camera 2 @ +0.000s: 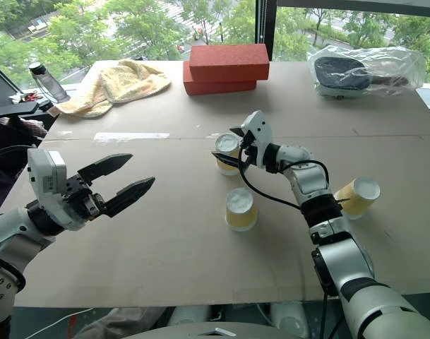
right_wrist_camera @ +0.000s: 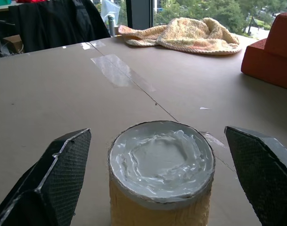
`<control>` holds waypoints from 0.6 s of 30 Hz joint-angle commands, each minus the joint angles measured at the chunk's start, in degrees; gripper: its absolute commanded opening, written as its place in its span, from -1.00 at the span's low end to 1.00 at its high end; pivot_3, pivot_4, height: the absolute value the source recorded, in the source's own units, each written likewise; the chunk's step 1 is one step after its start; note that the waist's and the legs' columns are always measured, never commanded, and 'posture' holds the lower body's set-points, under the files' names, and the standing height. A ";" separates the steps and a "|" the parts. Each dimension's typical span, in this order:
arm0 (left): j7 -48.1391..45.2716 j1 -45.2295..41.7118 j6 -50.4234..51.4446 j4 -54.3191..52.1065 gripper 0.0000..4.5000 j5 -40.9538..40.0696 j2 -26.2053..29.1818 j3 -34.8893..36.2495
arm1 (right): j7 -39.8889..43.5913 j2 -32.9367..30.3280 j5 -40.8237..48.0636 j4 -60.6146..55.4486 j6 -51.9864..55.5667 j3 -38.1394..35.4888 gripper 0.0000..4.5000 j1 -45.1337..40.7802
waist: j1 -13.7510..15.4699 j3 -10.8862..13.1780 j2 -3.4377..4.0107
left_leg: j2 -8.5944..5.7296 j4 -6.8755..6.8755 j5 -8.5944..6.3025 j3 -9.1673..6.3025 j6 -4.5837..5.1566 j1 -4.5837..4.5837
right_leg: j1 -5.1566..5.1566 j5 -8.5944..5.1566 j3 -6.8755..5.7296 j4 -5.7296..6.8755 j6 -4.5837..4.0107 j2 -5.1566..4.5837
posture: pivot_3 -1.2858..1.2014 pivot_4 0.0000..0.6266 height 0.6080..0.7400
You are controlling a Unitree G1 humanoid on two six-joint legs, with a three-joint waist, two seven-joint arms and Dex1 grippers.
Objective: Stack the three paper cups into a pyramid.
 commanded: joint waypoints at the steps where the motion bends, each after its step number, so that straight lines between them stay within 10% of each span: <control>1: -1.62 0.49 1.16 -1.79 0.98 -2.66 2.02 1.04 | 0.45 0.44 -0.59 -0.02 -1.71 -0.88 1.00 -1.23 | -0.04 0.01 0.01 | 0.00 -0.01 0.00 0.01 0.00 0.00 | 0.00 0.00 -0.01 0.00 0.00 -0.06 | 0.03 -0.52 0.85; 7: -2.58 -0.31 1.14 -0.71 0.98 -1.92 3.36 0.18 | 0.70 1.22 -0.97 0.05 -1.55 -1.01 1.00 -0.53 | -0.08 0.01 0.02 | -0.02 -0.02 0.01 0.02 -0.02 0.01 | 0.00 0.00 -0.02 -0.01 0.00 -0.03 | 0.03 -0.52 0.85; 14: -3.81 -1.88 0.62 0.54 1.00 -0.85 4.14 -0.85 | 0.46 1.60 -1.10 -0.05 -2.32 -1.66 -0.04 0.15 | -0.08 0.01 0.02 | -0.02 -0.04 0.01 0.02 -0.03 0.01 | 0.00 0.00 -0.02 -0.01 0.00 -0.03 | 0.03 -0.52 0.85; 18: -5.07 -3.51 0.74 1.21 1.00 -0.69 4.84 -2.23 | 0.19 0.46 -0.54 -2.42 -1.87 -2.61 -0.06 1.18 | -0.05 0.01 0.02 | -0.03 -0.06 0.01 0.04 -0.03 0.01 | -0.01 0.00 -0.02 -0.03 0.00 -0.03 | 0.03 -0.52 0.85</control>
